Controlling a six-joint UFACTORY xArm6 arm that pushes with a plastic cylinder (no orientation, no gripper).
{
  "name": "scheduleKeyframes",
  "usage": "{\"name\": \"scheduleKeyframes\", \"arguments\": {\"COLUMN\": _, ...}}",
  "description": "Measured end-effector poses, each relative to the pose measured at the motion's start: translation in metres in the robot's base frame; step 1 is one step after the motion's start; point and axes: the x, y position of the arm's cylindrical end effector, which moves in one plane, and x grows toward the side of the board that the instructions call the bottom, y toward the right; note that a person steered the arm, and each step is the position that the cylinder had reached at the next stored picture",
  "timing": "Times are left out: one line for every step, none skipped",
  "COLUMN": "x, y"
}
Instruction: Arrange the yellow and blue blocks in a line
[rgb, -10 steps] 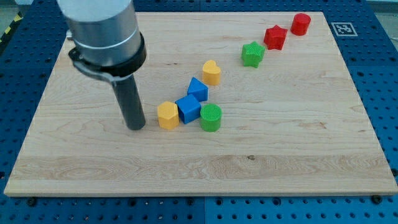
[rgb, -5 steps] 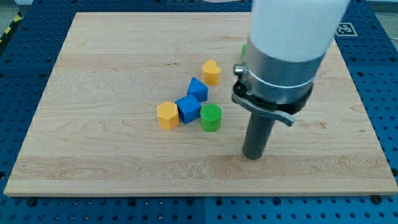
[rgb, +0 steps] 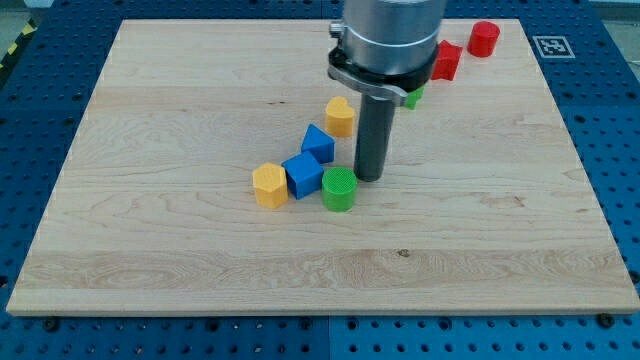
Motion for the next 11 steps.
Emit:
{"name": "scheduleKeyframes", "arguments": {"x": 0.015, "y": -0.001}}
{"name": "scheduleKeyframes", "arguments": {"x": 0.045, "y": -0.001}}
{"name": "scheduleKeyframes", "arguments": {"x": 0.05, "y": -0.001}}
{"name": "scheduleKeyframes", "arguments": {"x": 0.04, "y": -0.002}}
{"name": "scheduleKeyframes", "arguments": {"x": 0.016, "y": -0.025}}
{"name": "scheduleKeyframes", "arguments": {"x": 0.012, "y": -0.036}}
{"name": "scheduleKeyframes", "arguments": {"x": 0.028, "y": -0.036}}
{"name": "scheduleKeyframes", "arguments": {"x": 0.033, "y": -0.038}}
{"name": "scheduleKeyframes", "arguments": {"x": 0.027, "y": -0.043}}
{"name": "scheduleKeyframes", "arguments": {"x": 0.015, "y": -0.06}}
{"name": "scheduleKeyframes", "arguments": {"x": 0.01, "y": -0.067}}
